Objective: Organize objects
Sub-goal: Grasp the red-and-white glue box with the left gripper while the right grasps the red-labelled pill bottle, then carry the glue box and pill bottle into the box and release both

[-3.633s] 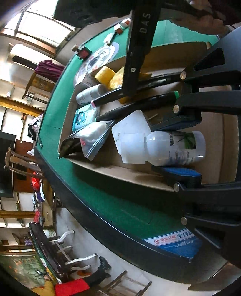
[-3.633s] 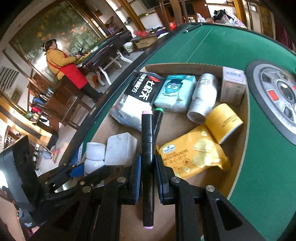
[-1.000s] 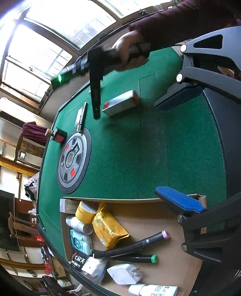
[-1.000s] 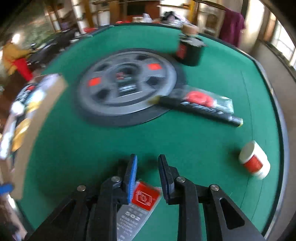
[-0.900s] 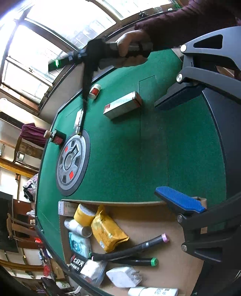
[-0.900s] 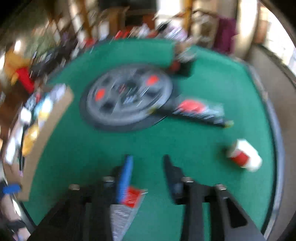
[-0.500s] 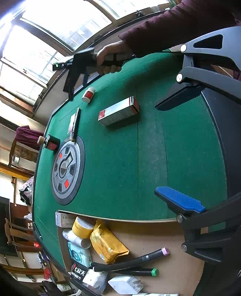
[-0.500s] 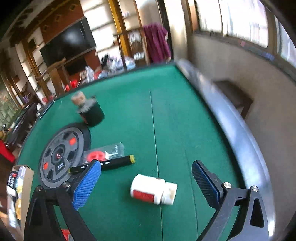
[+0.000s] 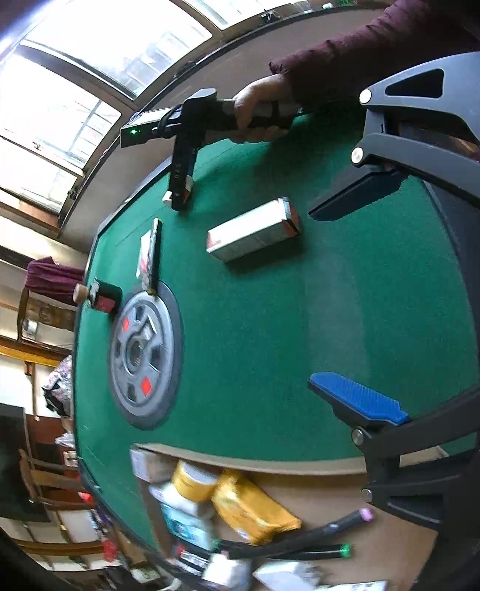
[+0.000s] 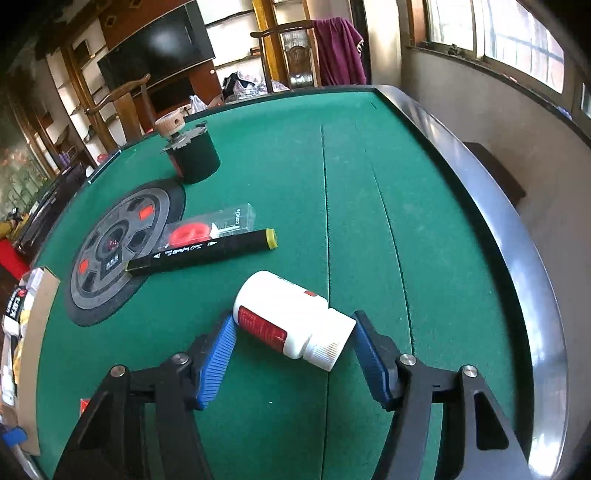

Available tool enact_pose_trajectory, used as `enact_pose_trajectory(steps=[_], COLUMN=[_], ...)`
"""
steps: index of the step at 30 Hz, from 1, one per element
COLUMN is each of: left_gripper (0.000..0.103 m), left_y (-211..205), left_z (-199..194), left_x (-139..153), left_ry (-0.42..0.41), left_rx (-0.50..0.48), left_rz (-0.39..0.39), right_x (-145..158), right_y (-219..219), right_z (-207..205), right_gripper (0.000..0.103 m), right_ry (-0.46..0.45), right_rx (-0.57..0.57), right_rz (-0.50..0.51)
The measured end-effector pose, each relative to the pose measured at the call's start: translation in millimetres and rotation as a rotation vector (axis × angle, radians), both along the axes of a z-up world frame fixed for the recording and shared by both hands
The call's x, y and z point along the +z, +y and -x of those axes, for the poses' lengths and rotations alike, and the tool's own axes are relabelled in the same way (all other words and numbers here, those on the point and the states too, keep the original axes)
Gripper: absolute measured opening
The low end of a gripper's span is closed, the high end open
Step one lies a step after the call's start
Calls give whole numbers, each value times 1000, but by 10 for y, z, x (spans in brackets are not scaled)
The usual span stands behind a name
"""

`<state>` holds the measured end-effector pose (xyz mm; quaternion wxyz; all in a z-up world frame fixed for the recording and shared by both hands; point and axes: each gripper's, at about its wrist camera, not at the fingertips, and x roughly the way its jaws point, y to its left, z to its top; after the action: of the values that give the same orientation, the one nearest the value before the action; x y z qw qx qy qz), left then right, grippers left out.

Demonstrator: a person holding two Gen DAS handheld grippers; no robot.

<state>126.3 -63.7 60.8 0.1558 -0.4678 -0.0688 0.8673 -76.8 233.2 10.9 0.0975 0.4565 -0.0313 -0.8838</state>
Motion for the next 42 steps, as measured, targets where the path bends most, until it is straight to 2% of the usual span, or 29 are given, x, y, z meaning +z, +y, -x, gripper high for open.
enact_pose_trajectory(steps=[4,9,14,17,19,20,21,22,23,25,28,35,38,42], left_gripper=[83,83,83,83,80,76,58,31,27,26,26,26,26,26], left_y=[275,705,1049,1154,1186,1161,1139,1121,1082,957,794,300,-149,-792], left_z=[193,488,684,781,752,751,752,755,766,752,598,114,-144,-401], left_x=[-28,-163,-328,-519,-525,-512,-497,-474,-455,-398,-199,276,400,466], left_ry=[5,-11,14,-14,22,24,34,44,46,50,126,251,280,299], left_rx=[-17,-51,-73,-97,-113,-109,-102,-101,-99,-88,-70,-20,52,178], left_rz=[-2,32,166,244,274,259,260,254,240,175,144,61,32,45], right_x=[3,-26,-28,-35,-35,-36,-36,-36,-37,-40,-36,-24,-22,-15], right_y=[-61,-169,-181,-195,-195,-186,-182,-181,-186,-196,-179,-93,-70,-92], right_z=[-45,-70,-87,-90,-83,-80,-76,-70,-69,-74,-74,-68,-73,-126], right_gripper=[68,68,68,68,68,69,71,71,72,72,68,67,67,68], right_ry=[-4,2,7,15,16,16,16,15,16,21,25,29,27,24], right_rx=[16,26,29,35,36,35,35,36,37,35,25,-4,-15,-19], right_rz=[3,-17,-28,-44,-43,-37,-32,-29,-29,-36,-29,24,54,78])
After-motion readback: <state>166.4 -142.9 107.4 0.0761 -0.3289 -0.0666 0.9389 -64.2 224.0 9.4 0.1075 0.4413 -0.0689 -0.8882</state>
